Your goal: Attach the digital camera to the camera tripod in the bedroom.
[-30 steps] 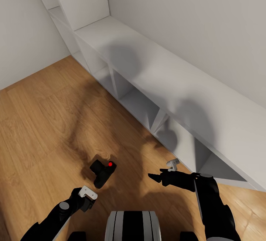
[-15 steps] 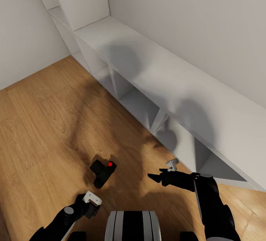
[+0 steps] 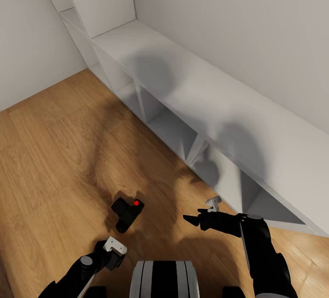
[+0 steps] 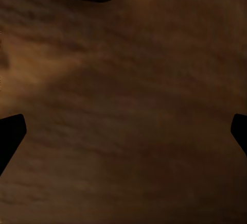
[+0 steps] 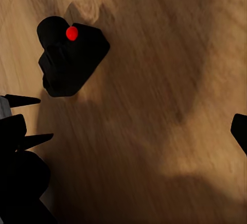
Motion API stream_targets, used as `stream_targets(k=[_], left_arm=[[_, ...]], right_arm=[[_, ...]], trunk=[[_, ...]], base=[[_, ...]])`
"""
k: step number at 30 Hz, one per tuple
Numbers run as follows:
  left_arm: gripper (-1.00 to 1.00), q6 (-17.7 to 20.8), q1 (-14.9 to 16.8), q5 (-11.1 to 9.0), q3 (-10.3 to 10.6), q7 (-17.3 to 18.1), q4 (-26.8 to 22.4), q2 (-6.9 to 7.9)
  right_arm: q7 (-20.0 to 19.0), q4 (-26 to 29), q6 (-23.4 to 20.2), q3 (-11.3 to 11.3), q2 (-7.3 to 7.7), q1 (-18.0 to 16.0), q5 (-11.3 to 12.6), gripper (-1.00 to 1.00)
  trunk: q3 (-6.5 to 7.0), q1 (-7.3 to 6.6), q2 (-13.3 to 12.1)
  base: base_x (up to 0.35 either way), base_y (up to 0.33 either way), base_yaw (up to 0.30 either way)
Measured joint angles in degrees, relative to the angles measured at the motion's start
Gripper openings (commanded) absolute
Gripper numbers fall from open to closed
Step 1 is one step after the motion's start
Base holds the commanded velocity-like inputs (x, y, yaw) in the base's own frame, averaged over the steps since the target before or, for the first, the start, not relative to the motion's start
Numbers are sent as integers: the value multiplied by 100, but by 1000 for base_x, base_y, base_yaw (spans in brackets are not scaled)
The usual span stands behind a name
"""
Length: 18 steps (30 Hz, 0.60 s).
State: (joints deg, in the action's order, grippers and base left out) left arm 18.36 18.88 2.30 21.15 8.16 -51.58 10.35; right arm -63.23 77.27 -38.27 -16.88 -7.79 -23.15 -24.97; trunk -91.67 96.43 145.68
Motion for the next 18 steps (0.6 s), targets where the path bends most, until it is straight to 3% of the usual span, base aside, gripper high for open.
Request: stream_targets(k=[18], left_arm=[[100,-4,0,0,-6,-49,2,-2]], right_arm=[[53,0,13,-16,-7,0,29,100]], trunk=[[0,0,0]], base=[[0,0,0]])
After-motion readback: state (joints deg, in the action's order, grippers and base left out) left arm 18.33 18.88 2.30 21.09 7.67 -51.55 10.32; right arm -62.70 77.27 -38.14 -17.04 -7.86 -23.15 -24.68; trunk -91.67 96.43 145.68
